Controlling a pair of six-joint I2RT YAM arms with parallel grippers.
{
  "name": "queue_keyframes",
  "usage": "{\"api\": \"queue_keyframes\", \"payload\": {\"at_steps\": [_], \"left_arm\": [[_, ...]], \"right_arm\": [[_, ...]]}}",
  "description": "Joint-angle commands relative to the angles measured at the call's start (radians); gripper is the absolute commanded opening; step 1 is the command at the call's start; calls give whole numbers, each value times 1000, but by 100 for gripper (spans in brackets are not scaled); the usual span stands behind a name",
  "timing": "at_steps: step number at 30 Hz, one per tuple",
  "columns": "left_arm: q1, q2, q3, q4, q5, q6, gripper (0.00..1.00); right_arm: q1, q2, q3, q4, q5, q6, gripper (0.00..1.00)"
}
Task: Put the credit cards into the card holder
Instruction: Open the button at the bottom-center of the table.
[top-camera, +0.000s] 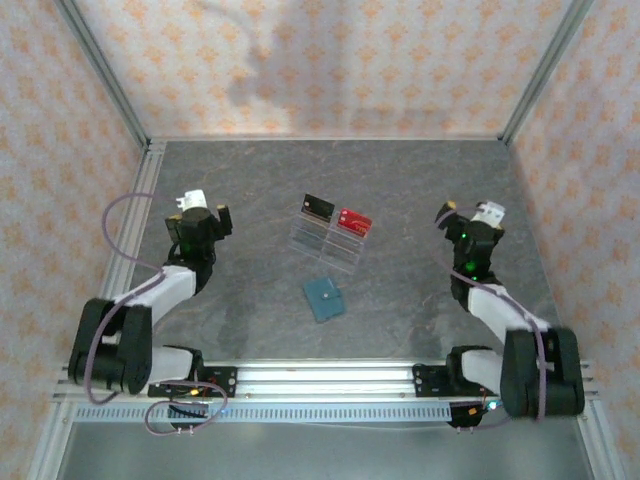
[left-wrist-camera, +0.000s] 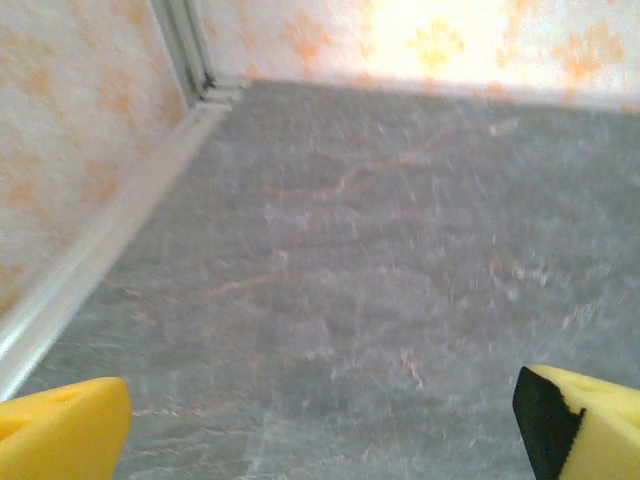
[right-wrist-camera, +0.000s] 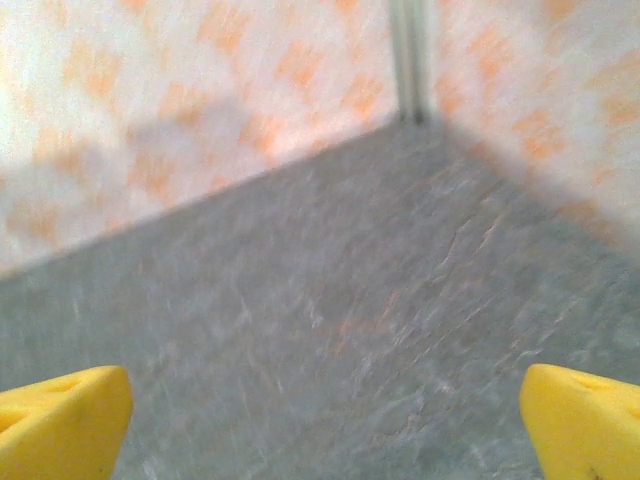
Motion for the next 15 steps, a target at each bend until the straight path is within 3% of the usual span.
{"api": "queue_keyframes", "payload": {"at_steps": [1, 2, 3, 6, 11, 15], "left_arm": [[-9, -76, 89, -340, -89, -99, 100], [-9, -90, 133, -434, -80, -128, 100], [-9, -97, 169, -521, -69, -160, 100], [-12, -96, 300, -803, -14, -263, 100], [-26, -178, 355, -1043, 114, -403, 100], [-48, -272, 301, -1111, 274, -453, 100]], "right_arm": [[-6, -101, 177, -436, 104, 136, 99], [-7, -109, 225, -502, 45, 76, 99], [-7, -114, 258, -548, 61, 116, 99], [-8, -165, 364, -812, 243, 438, 99], [-10, -185, 414, -848, -48, 395, 99], [-10, -104, 513, -1005, -172, 352, 99]]}}
